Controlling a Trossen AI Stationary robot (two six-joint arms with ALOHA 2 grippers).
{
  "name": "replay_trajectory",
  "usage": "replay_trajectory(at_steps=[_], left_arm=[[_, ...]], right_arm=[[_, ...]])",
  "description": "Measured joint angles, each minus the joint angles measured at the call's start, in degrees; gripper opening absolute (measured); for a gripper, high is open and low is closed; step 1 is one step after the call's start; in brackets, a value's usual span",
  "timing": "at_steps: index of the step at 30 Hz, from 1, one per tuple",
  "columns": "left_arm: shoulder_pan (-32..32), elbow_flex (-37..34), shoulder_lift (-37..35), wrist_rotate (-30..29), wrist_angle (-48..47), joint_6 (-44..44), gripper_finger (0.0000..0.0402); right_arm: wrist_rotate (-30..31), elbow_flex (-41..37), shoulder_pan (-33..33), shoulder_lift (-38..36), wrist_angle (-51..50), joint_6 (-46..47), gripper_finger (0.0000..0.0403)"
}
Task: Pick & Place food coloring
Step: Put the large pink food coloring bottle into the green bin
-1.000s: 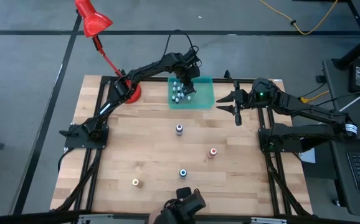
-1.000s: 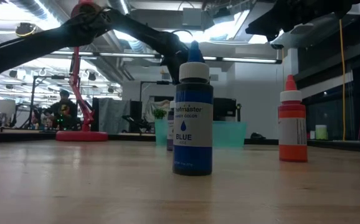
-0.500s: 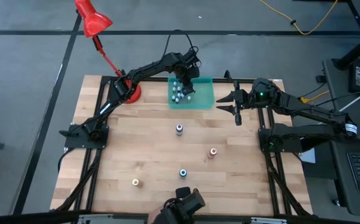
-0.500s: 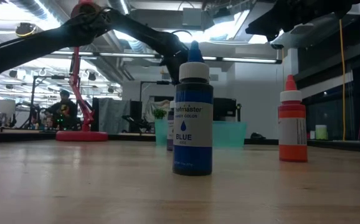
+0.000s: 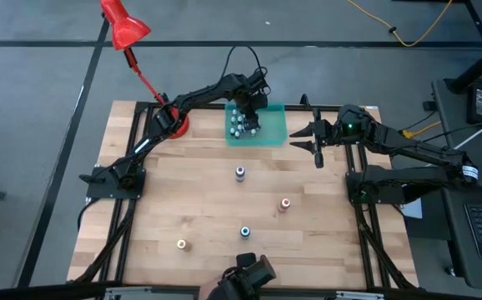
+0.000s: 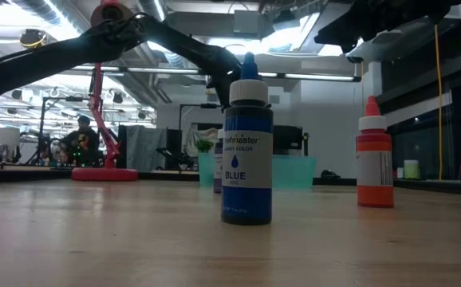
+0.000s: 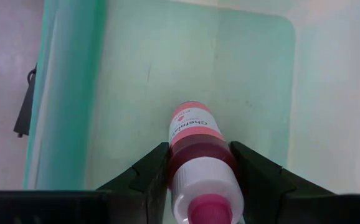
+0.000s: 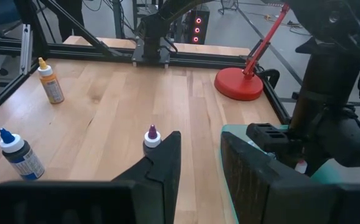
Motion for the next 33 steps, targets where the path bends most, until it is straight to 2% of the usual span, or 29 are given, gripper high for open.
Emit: replay_trajectory(at_steps=[9,13,18,24,29,33], left_arm=[[-0.8,0.0,0.0,-0.4,1.5,0.6,0.0146],[-1.6,0.1,0.0,-3.3,1.7,1.6,0.0146],[-2.6,0.1,0.0,-3.7,3.0,1.7,0.0146],[-2.8,0.1,-2.8,-4.6,4.4,0.9,0.0146],[-2.2,0.2,-4.6,-4.2,9.9,-0.7,0.0146],[-1.7,0.2,-4.4,-3.9,7.9,-1.3,0.0146]], right_arm=[[0.0,0.0,0.0,0.1,0.0,-0.1,0.0116],[0.0,0.0,0.0,0.1,0.0,-0.2,0.0116],[-0.3,0.0,0.0,0.1,0.0,-0.3,0.0116],[-0.3,0.0,0.0,0.1,0.0,-0.4,0.0116],[-0.4,0.0,0.0,0.1,0.5,-0.6,0.0116],[-0.4,0.0,0.0,0.1,1.4,-0.6,0.0116]])
